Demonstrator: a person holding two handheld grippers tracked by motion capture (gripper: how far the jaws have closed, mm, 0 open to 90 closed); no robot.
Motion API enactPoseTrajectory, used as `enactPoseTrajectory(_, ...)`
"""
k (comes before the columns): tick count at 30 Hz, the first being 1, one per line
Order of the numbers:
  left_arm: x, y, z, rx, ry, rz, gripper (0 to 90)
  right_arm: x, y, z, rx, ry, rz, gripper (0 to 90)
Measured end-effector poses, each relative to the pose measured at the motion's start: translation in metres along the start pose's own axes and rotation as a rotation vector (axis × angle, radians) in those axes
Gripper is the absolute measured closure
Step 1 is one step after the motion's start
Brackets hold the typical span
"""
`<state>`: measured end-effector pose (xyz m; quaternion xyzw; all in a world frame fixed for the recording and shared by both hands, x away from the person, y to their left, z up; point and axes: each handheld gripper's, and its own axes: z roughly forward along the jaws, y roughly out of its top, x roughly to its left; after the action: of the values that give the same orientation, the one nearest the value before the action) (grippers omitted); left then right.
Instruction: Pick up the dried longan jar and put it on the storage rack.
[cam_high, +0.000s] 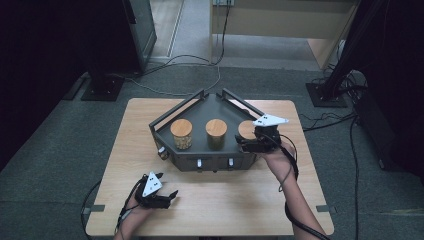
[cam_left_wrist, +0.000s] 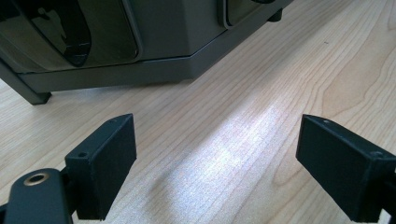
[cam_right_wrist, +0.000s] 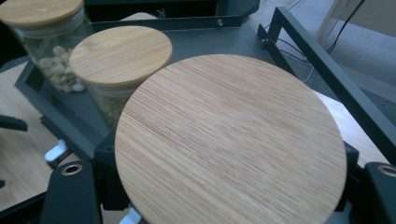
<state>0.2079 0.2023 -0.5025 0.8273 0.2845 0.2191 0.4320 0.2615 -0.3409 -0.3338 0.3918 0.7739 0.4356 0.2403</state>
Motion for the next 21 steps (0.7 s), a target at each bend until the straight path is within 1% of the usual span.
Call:
enactPoseTrajectory(10,0.0,0.0,0.0,0.001,-0.002,0.002,12.1,-0.002,-0.004,0.018,0.002,-0.036,0.009,25.6)
enactPoseTrajectory(12,0.0,0.0,0.0,0.001,-0.003,0.002,12.1,-0.004,-0.005,0.022,0.004,-0.044,0.021,25.6)
enactPoseTrajectory(21,0.001,0.0,0.0,0.001,-0.003,0.001,12.1,-0.006,-0.01,0.032,0.016,-0.059,0.032,25.6)
